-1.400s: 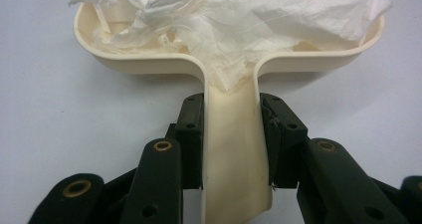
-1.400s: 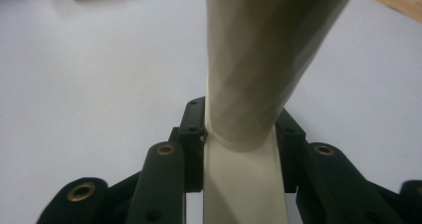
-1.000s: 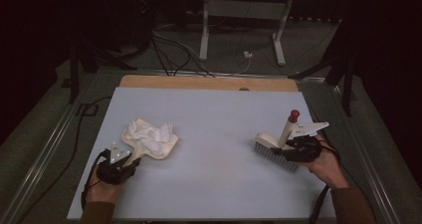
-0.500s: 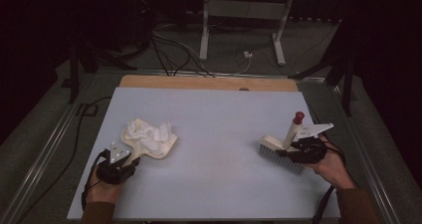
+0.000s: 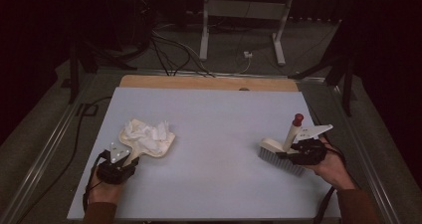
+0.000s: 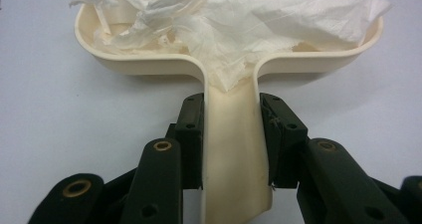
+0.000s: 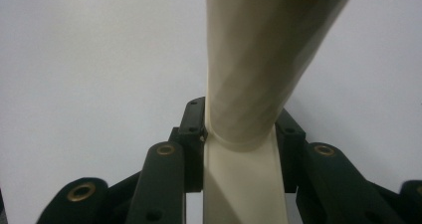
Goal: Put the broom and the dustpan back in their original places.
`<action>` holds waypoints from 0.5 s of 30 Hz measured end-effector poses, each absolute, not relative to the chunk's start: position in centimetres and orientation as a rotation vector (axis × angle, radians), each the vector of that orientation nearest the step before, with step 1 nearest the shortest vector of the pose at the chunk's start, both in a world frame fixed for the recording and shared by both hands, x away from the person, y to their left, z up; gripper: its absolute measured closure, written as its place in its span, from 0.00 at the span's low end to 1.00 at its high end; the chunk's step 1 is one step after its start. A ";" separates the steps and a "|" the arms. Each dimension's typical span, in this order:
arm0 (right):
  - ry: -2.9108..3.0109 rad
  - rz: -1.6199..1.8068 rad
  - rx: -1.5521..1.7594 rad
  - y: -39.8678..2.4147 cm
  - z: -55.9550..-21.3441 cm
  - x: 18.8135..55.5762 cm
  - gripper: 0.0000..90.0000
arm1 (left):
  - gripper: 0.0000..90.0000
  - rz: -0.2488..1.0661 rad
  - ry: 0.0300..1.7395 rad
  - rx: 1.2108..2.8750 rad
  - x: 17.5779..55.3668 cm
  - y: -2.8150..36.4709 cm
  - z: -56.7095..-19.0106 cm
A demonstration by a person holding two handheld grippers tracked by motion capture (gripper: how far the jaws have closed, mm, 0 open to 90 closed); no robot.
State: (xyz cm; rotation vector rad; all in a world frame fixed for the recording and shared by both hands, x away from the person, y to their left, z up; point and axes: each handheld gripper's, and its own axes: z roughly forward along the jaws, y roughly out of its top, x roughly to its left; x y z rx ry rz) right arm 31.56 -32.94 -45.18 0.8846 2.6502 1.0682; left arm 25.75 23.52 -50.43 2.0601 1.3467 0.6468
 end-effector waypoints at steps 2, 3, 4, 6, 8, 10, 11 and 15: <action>2.653 1.071 0.875 -32.9 -45.2 31.6 0.74 | 0.74 0.654 1.360 2.059 25.7 23.4 -50.5; 2.655 1.069 0.874 -32.9 -45.2 31.6 0.74 | 0.74 0.653 1.368 2.050 25.7 23.3 -50.5; 2.655 1.068 0.872 -32.8 -45.2 31.6 0.74 | 0.74 0.654 1.372 2.047 25.7 23.2 -50.5; 2.658 1.070 0.869 -32.8 -45.2 31.5 0.74 | 0.74 0.659 1.385 2.044 25.7 23.0 -50.6; 2.658 1.074 0.868 -32.8 -45.2 31.5 0.74 | 0.74 0.660 1.394 2.036 25.7 22.9 -50.6; 2.658 1.076 0.867 -32.8 -45.2 31.5 0.74 | 0.74 0.666 1.406 2.028 25.7 22.7 -50.6; 2.658 1.075 0.866 -32.8 -45.2 31.5 0.74 | 0.74 0.662 1.422 2.016 25.6 22.6 -50.7; 2.656 1.084 0.865 -32.9 -45.1 31.5 0.74 | 0.74 0.673 1.452 2.002 25.5 22.3 -50.8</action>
